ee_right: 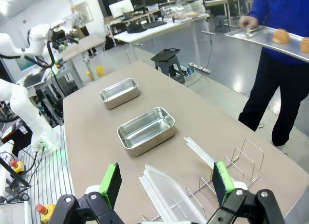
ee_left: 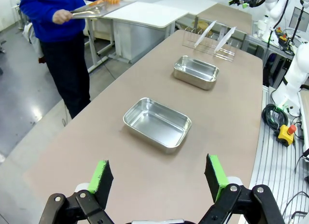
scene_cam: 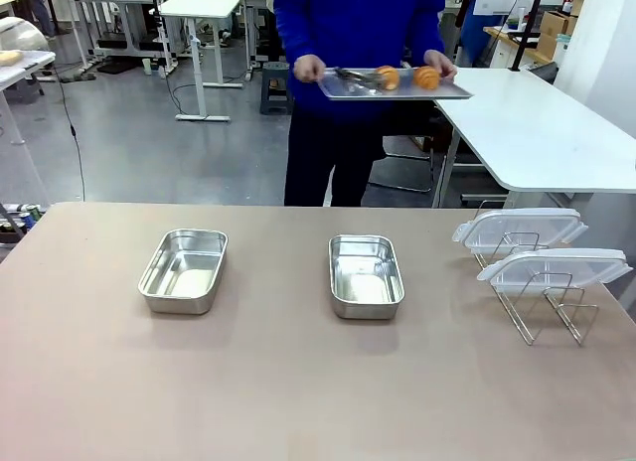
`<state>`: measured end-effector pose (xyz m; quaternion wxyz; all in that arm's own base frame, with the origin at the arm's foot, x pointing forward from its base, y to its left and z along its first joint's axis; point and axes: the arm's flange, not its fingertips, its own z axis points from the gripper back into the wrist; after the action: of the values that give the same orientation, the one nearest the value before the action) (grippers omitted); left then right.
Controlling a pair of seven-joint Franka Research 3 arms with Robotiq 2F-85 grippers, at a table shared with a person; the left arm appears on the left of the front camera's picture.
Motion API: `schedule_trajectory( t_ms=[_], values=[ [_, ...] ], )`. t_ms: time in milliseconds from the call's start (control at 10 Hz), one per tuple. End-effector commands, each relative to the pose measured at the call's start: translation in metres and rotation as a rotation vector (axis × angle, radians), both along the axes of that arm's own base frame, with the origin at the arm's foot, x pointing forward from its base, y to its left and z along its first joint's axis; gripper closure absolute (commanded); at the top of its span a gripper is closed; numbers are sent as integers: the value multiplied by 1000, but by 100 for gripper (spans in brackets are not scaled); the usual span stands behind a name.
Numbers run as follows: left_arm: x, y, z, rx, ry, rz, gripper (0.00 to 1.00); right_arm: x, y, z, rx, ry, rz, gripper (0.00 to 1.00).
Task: Place the bread in airtight containers.
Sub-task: Lift both Airtight Container.
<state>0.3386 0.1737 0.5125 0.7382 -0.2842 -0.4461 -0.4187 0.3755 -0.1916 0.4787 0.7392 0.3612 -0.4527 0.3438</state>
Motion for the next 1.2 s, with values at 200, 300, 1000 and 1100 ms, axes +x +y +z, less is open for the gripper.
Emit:
schedule_trajectory(
  t_ms=[200,300,1000,1100],
  values=[
    [3,2,2,-16,-29,-12,0,3,0,1,13,-39,4,0],
    [3,2,2,-16,-29,-12,0,3,0,1,13,-39,4,0],
    [3,2,2,-16,-29,-12,0,3,0,1,13,-39,4,0],
    [3,2,2,-16,-29,-12,0,3,0,1,13,-39,4,0]
  ],
)
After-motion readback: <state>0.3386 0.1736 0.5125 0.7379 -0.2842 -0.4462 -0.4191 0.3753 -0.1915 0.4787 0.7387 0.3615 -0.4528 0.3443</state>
